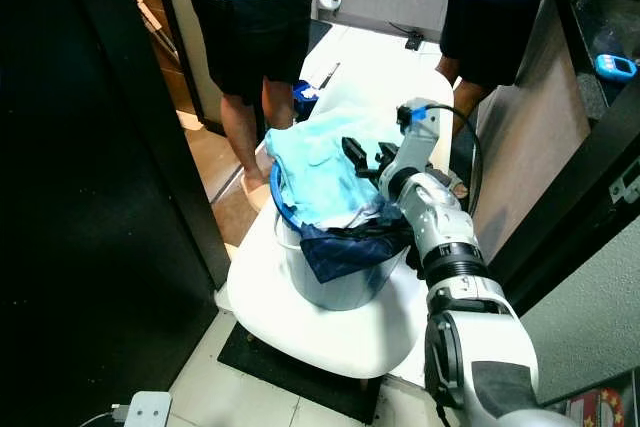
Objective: Clothes washing
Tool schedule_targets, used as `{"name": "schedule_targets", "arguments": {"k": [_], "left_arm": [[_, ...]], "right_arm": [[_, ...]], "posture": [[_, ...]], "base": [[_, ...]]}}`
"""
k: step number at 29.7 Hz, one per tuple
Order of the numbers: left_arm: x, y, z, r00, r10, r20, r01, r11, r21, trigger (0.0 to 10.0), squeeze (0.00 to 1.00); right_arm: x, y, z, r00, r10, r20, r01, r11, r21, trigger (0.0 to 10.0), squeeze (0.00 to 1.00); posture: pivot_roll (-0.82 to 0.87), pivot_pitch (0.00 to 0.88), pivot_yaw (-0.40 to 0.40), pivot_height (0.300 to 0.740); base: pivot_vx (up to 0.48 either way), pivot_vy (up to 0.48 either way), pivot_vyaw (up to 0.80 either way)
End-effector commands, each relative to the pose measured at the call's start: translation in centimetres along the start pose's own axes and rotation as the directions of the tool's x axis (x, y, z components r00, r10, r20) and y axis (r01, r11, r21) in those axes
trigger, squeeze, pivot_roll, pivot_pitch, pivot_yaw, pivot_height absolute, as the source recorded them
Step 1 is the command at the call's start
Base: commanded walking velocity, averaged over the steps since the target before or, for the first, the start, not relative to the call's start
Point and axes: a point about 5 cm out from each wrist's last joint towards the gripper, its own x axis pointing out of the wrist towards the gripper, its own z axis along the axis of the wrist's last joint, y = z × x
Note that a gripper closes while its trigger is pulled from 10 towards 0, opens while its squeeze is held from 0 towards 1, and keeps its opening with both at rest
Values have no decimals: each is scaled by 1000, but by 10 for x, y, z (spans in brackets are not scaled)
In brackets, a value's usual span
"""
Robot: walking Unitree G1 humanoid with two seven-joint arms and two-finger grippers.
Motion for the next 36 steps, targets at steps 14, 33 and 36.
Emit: {"name": "schedule_targets", "arguments": {"k": [14,33,36], "left_arm": [[-17,-18,-36,984,-88,-152,95,995,39,10000,0],[-18,-17,-36,984,-87,-154,94,995,38,10000,0],[-18,-17,-36,984,-88,-154,95,995,39,10000,0]], "right_arm": [[-13,-17,7,997,78,14,-77,995,-64,10000,0],[-33,-41,-5,991,99,-90,-114,976,-185,10000,0],[-37,-47,2,992,96,-78,-109,976,-189,10000,0]], "posture": [[184,122,-87,740],[185,129,-87,740],[181,127,-89,740]], "base": [[0,0,0],[0,0,0],[0,0,0]]}}
